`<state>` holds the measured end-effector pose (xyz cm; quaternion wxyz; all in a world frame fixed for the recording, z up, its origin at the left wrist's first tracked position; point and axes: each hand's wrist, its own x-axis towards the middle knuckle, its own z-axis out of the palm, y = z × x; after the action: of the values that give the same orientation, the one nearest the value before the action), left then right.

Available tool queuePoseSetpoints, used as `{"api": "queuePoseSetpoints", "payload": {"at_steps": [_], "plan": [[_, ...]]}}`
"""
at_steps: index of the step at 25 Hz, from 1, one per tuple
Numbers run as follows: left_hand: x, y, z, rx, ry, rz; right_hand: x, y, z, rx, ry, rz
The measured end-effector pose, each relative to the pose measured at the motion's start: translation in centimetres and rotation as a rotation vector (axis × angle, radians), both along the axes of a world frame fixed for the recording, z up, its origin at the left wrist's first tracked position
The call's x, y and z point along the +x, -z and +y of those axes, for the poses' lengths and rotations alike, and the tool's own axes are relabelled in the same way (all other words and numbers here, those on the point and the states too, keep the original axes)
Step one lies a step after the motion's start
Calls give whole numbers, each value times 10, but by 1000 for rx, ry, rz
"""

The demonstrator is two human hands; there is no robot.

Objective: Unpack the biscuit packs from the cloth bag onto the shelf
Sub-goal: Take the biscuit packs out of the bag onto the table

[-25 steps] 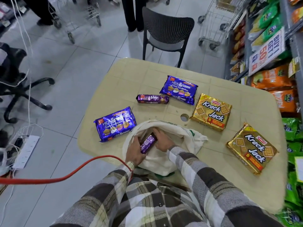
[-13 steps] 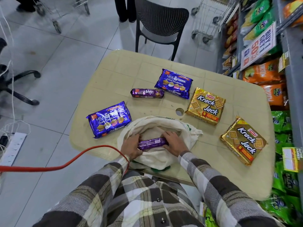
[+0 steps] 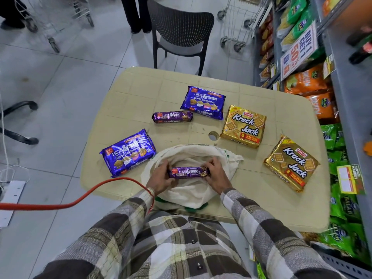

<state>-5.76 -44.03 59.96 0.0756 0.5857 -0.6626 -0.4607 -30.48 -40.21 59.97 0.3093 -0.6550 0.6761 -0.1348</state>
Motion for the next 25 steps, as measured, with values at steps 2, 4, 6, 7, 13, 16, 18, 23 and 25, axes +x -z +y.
{"api": "queuePoseSetpoints", "payload": {"at_steps": [2, 4, 6, 7, 13, 16, 18, 23, 25], "plan": [[4, 1, 0, -16, 24, 9, -1, -1, 2, -12, 6, -13], [6, 2, -2, -23, 21, 21, 0, -1, 2, -18, 16, -13], [5, -1, -5, -51, 48, 11, 0, -4, 2, -17, 30, -19], [5, -3, -8, -74, 66, 8, -2, -5, 2, -17, 37, -22], [0, -30, -49, -155, 139, 52, -26, -39, -20, -60, -19, -30], [-21, -48, -79, -235, 158, 78, -43, -61, -38, -110, 17, -8], [-41, -60, -95, -278, 194, 91, -58, -72, -44, -133, 71, 17], [-116, -71, -109, -268, 301, 161, -112, -82, -23, -151, 259, 50], [-153, -69, -100, -269, 386, 159, -137, -79, 1, -139, 350, 75]]}}
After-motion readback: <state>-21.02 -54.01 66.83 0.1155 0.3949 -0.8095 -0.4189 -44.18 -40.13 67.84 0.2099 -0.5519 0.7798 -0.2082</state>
